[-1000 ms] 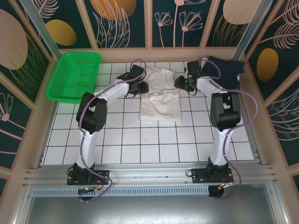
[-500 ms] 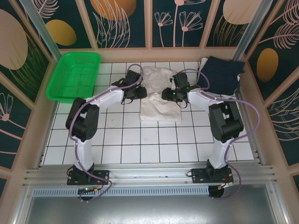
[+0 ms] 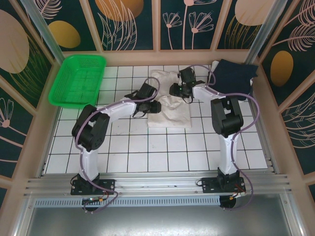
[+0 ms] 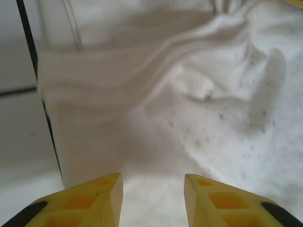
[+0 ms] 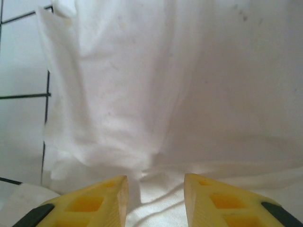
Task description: Fold and stack the t-shirts
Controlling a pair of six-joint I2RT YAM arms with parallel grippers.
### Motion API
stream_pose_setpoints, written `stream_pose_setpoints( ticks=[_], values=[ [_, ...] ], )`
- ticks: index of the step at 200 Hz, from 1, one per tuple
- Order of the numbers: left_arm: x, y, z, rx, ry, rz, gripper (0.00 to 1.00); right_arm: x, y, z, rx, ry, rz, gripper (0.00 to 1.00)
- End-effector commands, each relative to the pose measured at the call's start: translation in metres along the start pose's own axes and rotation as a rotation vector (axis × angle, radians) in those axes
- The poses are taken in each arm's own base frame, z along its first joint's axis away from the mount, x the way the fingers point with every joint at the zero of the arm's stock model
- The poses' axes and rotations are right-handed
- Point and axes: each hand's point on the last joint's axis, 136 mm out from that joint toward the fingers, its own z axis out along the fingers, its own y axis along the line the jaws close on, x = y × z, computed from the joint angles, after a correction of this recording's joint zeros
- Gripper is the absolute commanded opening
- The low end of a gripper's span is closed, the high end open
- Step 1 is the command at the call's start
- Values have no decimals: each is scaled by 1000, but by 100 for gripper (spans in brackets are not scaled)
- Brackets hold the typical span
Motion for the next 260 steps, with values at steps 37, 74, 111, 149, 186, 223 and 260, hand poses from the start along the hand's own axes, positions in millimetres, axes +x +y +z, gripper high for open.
stream_pose_setpoints(
  ticks=[37, 74, 111, 149, 186, 223, 260],
  values=[
    [-52, 35, 45, -134, -22, 14, 35, 31, -23, -33, 72, -10, 56, 36],
    [-68, 43, 58, -121, -35, -10, 36, 93, -32, -44, 90, 25, 71, 35],
    [-70, 51, 46, -161, -44, -18, 36, 141, -62, -53, 155, 57, 116, 34],
    [-65, 48, -4, -151, -103, -41, 40, 146, -58, -68, 131, 52, 118, 34],
    [-15, 31, -51, -76, -129, -79, 48, 133, -52, -109, 139, -21, 108, 38],
    [54, 25, -65, -47, -83, -133, 58, 169, -66, -126, 159, 13, 161, 52],
    [91, 10, -55, 70, -43, -169, 59, 210, -75, -121, 160, 93, 191, 55]
  ],
)
